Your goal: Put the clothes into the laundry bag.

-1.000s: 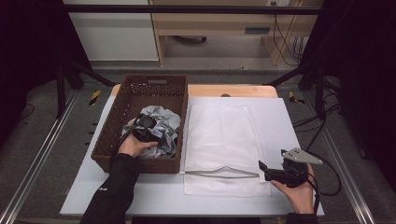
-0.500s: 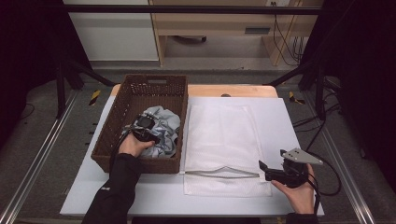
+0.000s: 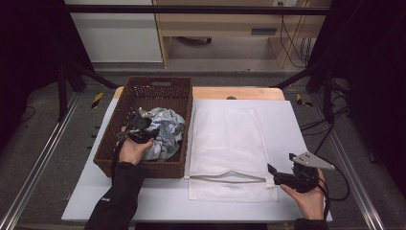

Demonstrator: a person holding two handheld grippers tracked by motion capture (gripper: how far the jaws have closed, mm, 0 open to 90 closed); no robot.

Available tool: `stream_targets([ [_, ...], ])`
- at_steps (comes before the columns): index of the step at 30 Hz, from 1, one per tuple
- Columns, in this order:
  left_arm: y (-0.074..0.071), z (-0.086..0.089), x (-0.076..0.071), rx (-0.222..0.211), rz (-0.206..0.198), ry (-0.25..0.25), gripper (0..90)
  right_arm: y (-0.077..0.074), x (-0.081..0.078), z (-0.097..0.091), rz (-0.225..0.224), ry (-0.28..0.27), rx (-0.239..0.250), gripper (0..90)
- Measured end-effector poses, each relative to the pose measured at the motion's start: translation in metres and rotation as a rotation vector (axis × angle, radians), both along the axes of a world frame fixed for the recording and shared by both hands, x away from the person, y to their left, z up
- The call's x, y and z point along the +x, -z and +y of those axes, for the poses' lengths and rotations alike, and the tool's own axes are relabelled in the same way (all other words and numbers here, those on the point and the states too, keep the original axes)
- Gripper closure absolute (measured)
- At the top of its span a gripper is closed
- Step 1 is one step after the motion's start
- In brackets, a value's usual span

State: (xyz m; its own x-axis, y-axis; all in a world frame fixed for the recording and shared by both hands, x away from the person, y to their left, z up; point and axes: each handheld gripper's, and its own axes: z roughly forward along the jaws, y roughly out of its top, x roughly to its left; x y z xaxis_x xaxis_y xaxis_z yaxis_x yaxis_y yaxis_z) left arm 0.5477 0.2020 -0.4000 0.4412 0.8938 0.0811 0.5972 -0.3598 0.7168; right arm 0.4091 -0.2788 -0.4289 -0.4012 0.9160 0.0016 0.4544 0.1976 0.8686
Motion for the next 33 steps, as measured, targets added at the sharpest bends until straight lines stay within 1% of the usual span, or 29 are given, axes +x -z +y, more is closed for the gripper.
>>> stream_targets([
  [2,-0.005,0.003,-0.004,-0.041,-0.053,-0.009,72.9,0.0,0.0,0.0,-0.005,0.001,0.0,12.4],
  [4,-0.01,0.007,-0.007,-0.095,-0.1,-0.016,73.0,0.0,0.0,-0.001,-0.005,0.003,0.002,12.5],
  [6,-0.016,0.01,-0.011,-0.133,-0.151,-0.026,73.2,0.0,0.0,-0.001,-0.009,0.001,0.0,12.6],
  [7,-0.018,0.011,-0.012,-0.133,-0.165,-0.026,73.2,0.0,0.0,-0.001,-0.009,0.0,0.0,12.8],
  [8,-0.021,0.011,-0.014,-0.14,-0.194,-0.033,73.3,0.0,0.0,-0.001,-0.01,0.0,0.0,12.9],
  [9,-0.024,0.012,-0.016,-0.136,-0.208,-0.033,73.4,0.0,0.0,-0.001,-0.01,0.0,0.002,12.9],
  [10,-0.024,0.012,-0.016,-0.136,-0.208,-0.033,73.4,0.0,0.0,-0.001,-0.01,0.0,0.002,13.0],
  [11,-0.031,0.014,-0.02,-0.162,-0.252,-0.049,73.5,0.0,0.0,0.0,-0.01,0.0,0.001,13.0],
  [12,-0.036,0.016,-0.023,-0.176,-0.275,-0.052,73.5,0.0,0.0,0.0,-0.011,-0.001,0.0,13.0],
  [13,-0.036,0.016,-0.023,-0.176,-0.275,-0.052,73.6,0.0,0.0,0.0,-0.01,-0.001,0.002,13.0],
  [14,-0.044,0.019,-0.028,-0.213,-0.316,-0.058,73.6,0.0,0.0,0.0,-0.009,-0.002,0.001,13.1],
  [15,-0.051,0.02,-0.032,-0.235,-0.343,-0.06,73.6,0.0,0.0,0.0,-0.01,-0.003,0.001,13.1],
  [18,-0.067,0.023,-0.043,-0.272,-0.402,-0.054,73.6,-0.001,0.0,0.0,-0.012,-0.001,0.003,13.1],
  [19,-0.072,0.023,-0.046,-0.277,-0.42,-0.051,73.6,-0.001,-0.001,0.0,-0.011,0.0,0.006,13.1],
  [20,-0.072,0.023,-0.046,-0.277,-0.42,-0.051,73.6,-0.001,-0.001,0.0,-0.011,0.001,0.007,13.1],
  [21,-0.077,0.024,-0.05,-0.286,-0.437,-0.049,73.6,-0.001,-0.001,0.0,-0.011,0.001,0.007,13.1],
  [22,-0.087,0.025,-0.056,-0.304,-0.463,-0.048,73.6,-0.001,-0.001,0.0,-0.012,0.0,0.005,13.1],
  [23,-0.092,0.025,-0.059,-0.31,-0.475,-0.052,73.5,-0.001,-0.001,0.0,-0.014,0.0,0.003,13.1],
  [24,-0.092,0.025,-0.059,-0.31,-0.475,-0.052,73.6,-0.002,-0.001,0.0,-0.016,0.0,0.003,13.0],
  [25,-0.099,0.026,-0.064,-0.326,-0.492,-0.051,73.5,-0.002,-0.001,0.0,-0.019,0.0,0.001,13.0],
  [26,-0.099,0.026,-0.064,-0.326,-0.492,-0.051,73.6,-0.002,-0.001,0.0,-0.019,0.0,0.001,13.0],
  [27,-0.108,0.025,-0.07,-0.348,-0.51,-0.043,73.6,-0.002,-0.001,0.0,-0.025,0.001,0.001,12.8],
  [30,-0.117,0.02,-0.08,-0.358,-0.532,-0.025,73.6,-0.003,-0.002,0.0,-0.027,0.006,0.004,12.7],
  [31,-0.117,0.02,-0.08,-0.358,-0.532,-0.025,73.6,-0.003,-0.002,0.0,-0.029,0.006,0.003,12.6],
  [33,-0.125,0.011,-0.089,-0.366,-0.544,0.009,73.6,-0.003,-0.002,0.0,-0.031,0.006,0.002,12.6],
])
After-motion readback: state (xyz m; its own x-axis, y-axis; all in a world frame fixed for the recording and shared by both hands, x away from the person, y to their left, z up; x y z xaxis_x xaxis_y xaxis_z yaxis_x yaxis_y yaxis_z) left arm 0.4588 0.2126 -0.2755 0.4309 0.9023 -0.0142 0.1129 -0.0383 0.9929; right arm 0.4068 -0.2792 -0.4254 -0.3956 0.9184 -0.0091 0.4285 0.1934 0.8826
